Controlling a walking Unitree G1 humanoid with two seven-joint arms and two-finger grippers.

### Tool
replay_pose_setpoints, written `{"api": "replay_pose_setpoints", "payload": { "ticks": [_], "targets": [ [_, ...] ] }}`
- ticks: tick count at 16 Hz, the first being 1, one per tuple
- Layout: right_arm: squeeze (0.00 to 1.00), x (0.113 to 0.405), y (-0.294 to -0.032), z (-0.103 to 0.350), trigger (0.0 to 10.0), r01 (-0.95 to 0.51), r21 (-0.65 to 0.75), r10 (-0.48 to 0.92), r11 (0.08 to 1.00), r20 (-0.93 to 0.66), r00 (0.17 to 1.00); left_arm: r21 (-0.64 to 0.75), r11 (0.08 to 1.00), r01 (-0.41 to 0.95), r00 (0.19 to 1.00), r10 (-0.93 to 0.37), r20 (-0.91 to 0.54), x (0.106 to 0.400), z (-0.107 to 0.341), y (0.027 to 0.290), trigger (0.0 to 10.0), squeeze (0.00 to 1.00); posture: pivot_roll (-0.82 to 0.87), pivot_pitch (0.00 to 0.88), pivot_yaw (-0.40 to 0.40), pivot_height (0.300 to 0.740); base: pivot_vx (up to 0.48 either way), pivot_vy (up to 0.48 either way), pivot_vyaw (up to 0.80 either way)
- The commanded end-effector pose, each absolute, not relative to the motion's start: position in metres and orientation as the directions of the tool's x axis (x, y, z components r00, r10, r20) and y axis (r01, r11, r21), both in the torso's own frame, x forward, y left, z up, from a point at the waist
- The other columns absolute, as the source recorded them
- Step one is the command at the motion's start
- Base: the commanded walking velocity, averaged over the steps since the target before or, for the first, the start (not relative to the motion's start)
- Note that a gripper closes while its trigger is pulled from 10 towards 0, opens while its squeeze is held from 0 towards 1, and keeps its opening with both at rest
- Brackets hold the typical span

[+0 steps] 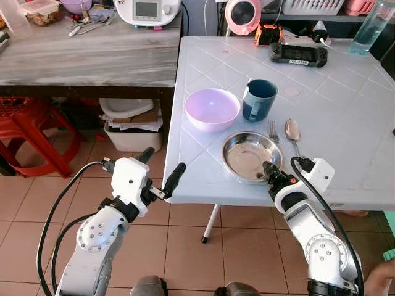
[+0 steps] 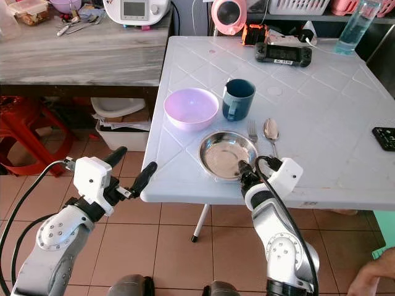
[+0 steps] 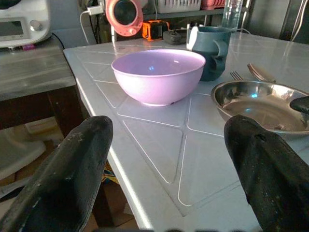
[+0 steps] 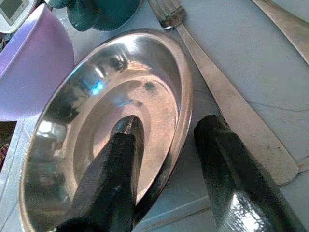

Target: Setting the table

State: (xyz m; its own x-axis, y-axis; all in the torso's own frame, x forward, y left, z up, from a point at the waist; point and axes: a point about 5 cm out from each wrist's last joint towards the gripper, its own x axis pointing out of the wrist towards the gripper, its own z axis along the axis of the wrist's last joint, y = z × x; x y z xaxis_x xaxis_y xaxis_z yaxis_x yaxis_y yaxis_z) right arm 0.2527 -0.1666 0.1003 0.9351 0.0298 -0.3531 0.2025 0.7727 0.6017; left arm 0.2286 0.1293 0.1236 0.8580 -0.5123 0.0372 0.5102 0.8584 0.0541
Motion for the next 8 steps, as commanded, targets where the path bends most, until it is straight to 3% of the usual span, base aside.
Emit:
{"api": "replay_pose_setpoints", "payload": {
  "ticks": [1, 2, 8],
  "targets": [
    [0.62, 0.252, -0.152, 0.09, 10.0, 0.221, 0.626, 0.072, 0.748, -0.408, 0.91, 0.058, 0.858, 0.51, 0.859, -0.512, 0.031, 0.229, 0.123, 0.131, 10.0, 0.0, 0.05, 0.056, 0.024, 0.74, 0.0, 0.0, 0.0],
    [0.0, 0.257, -0.151, 0.093, 10.0, 0.206, 0.631, 0.084, 0.748, -0.398, 0.913, 0.059, 0.859, 0.509, 0.859, -0.511, 0.031, 0.229, 0.123, 0.131, 10.0, 0.0, 0.05, 0.056, 0.025, 0.74, 0.0, 0.0, 0.0],
    [0.0, 0.269, -0.143, 0.099, 10.0, 0.182, 0.73, 0.17, 0.658, -0.38, 0.909, 0.066, 0.857, 0.512, 0.857, -0.514, 0.027, 0.229, 0.123, 0.131, 10.0, 0.0, 0.06, 0.059, 0.027, 0.74, 0.0, 0.0, 0.0]
  ]
}}
